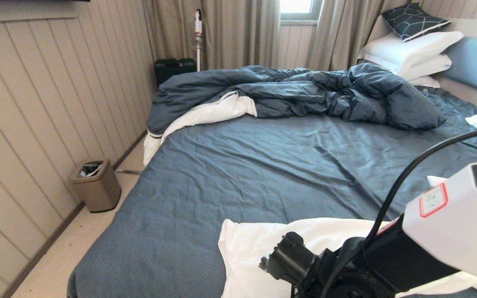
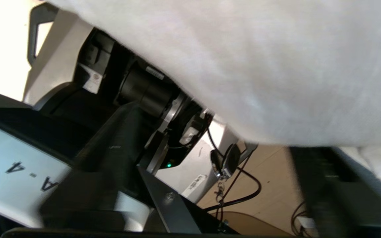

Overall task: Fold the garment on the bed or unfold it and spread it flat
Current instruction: Unford the white T-shirt

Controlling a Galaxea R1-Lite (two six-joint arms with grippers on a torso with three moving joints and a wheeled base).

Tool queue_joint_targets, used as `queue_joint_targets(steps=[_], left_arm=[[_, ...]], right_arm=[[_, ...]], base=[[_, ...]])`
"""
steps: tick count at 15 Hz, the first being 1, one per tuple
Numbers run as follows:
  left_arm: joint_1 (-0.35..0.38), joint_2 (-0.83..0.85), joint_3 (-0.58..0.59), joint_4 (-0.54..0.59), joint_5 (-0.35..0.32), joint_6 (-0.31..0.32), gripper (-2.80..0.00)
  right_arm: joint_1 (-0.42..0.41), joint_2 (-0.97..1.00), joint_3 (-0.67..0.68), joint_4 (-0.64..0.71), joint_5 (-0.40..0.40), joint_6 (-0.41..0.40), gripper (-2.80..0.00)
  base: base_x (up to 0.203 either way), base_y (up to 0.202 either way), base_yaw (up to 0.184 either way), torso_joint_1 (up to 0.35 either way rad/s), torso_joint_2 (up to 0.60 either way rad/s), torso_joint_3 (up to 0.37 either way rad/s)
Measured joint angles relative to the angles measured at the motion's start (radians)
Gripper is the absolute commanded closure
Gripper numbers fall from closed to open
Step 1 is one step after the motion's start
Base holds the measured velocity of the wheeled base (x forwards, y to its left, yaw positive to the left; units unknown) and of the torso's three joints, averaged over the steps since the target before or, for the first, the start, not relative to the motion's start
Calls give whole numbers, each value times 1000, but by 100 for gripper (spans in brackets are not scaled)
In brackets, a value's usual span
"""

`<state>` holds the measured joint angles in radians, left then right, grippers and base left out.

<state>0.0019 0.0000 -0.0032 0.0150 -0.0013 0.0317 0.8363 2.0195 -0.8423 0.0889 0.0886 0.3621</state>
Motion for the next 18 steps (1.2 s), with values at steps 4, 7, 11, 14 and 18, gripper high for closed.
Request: queue_joint_targets(steps=[4,7,11,14,18], left_arm=[[0,0,0,0,0,0,0],[0,0,0,0,0,0,0],[0,0,0,0,0,1,0],[0,0,0,0,0,1,0],[0,0,0,0,0,1,0]], right_arm=[[5,8,-1,0,-5,0,0],[25,6,9,1,-10,-1,0],[44,-36,20,5,-60,0,0],[24,-111,13,7,-63,1,0],[-97,-205,-70,29,-71,-10,0]], base=[[0,0,0,0,0,0],[0,0,0,0,0,0],[0,0,0,0,0,0],[0,0,0,0,0,0],[0,0,0,0,0,0]])
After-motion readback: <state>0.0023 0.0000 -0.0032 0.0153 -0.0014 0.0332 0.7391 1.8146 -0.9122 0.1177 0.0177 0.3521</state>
